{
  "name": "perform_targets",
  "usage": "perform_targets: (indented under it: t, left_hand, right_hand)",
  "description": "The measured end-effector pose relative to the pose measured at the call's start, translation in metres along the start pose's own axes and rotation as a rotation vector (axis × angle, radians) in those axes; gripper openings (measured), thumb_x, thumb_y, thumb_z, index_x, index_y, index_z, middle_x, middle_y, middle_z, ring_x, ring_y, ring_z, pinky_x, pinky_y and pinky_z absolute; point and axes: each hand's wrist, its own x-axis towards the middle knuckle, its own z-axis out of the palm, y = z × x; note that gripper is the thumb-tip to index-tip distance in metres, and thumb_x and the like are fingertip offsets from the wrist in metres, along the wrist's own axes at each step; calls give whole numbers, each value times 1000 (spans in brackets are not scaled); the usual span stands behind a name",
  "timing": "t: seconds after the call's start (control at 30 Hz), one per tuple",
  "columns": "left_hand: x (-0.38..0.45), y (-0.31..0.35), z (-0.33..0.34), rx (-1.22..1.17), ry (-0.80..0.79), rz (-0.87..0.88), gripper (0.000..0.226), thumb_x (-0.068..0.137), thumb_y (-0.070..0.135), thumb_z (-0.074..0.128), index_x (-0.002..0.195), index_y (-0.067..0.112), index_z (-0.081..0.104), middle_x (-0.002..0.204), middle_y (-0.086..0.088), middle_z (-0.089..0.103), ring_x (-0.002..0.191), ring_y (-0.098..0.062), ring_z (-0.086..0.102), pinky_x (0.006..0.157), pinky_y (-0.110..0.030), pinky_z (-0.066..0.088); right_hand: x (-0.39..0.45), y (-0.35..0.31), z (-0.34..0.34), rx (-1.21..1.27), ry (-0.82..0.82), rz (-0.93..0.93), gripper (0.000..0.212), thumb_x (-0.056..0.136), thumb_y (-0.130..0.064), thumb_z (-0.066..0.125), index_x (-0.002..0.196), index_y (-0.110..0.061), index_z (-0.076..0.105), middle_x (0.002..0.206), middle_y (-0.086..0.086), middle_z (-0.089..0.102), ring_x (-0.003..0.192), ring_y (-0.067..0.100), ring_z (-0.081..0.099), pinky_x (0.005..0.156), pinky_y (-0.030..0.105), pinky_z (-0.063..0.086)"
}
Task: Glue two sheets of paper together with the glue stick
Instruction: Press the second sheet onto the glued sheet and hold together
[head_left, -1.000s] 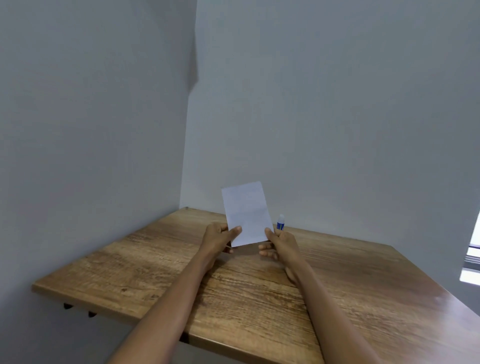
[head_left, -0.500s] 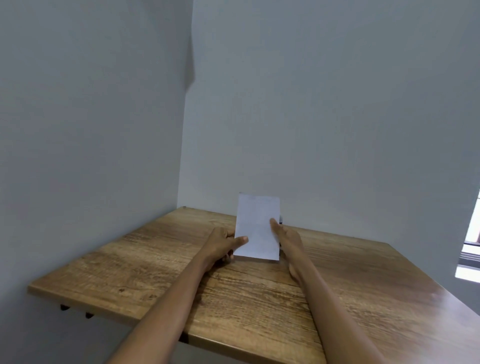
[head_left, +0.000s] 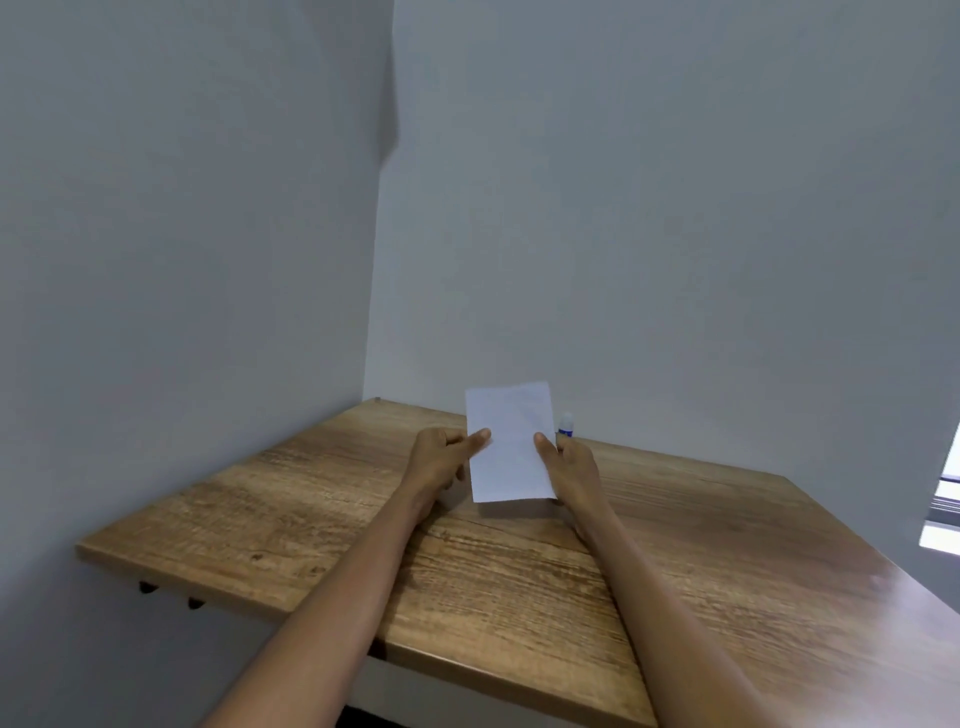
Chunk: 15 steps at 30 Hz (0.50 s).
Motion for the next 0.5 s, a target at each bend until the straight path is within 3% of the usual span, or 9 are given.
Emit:
perform_targets:
  t: [0.1,0.17,0.3,0.4,0.5]
  left_hand:
    - [2,-1,-5,-112,117,-30,24,84,32,68,66,16,67,44,13,56,44,-7,44,39,-16,31]
    - [4,0,-8,-178,188,-54,20,83,32,70,79,12,72,56,11,62,44,-7,45,37,-16,32]
    - [6,-4,-12,-261,314,-83,19,81,31,72,76,12,70,71,0,67,47,-10,45,36,-14,34]
    - [9,-8,-18,-339,429,-120,20,80,28,73,81,8,71,66,-2,63,46,-11,45,39,-16,35]
    - [11,-9,-19,-298,483,-108,26,85,32,67,91,6,72,65,0,64,40,-7,50,41,-18,38]
  right_hand:
    - [1,0,3,-2,-55,-7,26,97,-35,49,92,-15,65,86,4,69,80,22,66,70,31,48]
    - [2,1,3,-7,-92,-19,25,96,-35,50,96,-15,65,88,5,70,82,23,66,71,31,48]
    - [1,2,3,21,-158,-32,23,95,-33,53,100,-14,66,89,4,71,84,22,68,70,29,50]
    - [-3,3,3,-2,-234,-27,21,95,-33,54,92,-16,67,84,1,72,76,16,68,65,23,48]
    - [-3,4,3,-48,-241,-34,27,95,-34,53,88,-12,67,86,8,72,76,20,66,68,28,46]
